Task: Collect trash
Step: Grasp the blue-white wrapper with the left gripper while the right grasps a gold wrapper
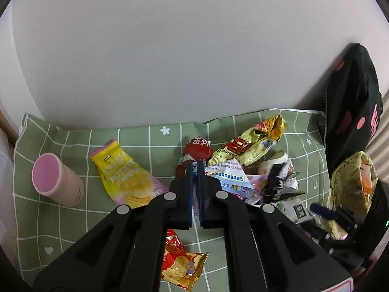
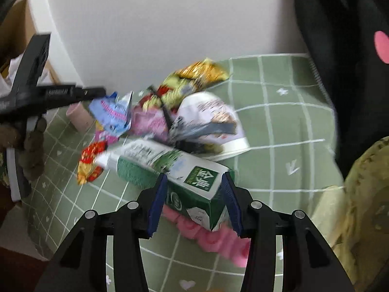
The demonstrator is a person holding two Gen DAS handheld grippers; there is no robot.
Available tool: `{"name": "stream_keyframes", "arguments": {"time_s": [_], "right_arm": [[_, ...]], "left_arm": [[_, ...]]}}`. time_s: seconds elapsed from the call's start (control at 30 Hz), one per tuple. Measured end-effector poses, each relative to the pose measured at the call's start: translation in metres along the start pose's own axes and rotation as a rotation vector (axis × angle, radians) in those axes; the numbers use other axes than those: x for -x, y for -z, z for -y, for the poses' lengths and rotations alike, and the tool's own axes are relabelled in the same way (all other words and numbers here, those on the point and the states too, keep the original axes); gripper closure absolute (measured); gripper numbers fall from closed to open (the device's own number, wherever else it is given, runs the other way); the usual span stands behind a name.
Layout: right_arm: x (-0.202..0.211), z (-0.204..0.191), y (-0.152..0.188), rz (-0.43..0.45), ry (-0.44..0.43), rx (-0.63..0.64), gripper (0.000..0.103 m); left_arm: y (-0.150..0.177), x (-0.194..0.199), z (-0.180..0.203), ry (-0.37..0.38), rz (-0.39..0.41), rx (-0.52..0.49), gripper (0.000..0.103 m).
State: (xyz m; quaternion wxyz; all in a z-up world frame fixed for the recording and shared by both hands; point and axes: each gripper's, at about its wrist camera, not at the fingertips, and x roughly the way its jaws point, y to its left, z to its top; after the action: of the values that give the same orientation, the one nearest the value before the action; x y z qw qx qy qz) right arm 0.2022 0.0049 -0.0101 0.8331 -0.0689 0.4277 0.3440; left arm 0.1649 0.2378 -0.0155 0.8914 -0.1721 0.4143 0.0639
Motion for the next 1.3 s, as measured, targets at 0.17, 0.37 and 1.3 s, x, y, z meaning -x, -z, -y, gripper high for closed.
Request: {"name": "stream_keyframes", "arguments": {"time_s": [0.17, 0.37, 1.3], "right_arm": [[0.001, 0.014, -0.014, 0.048, -0.039, -0.034, 0.06], [-0.002, -0.008, -0.046, 0.093, -0.024, 0.123, 0.059], [-0.045, -0.014, -0.13, 0.137, 0.07, 0.01, 0.089]], "left_arm": [[0.001, 0.003, -0.002, 0.001, -0.003, 0.002, 0.1], [0.002, 0.005, -0.016, 0.001, 0.018, 0.034, 0.1], [-0.003, 0.019, -0.018, 0.019, 0.109, 0.059, 0.1]]}}
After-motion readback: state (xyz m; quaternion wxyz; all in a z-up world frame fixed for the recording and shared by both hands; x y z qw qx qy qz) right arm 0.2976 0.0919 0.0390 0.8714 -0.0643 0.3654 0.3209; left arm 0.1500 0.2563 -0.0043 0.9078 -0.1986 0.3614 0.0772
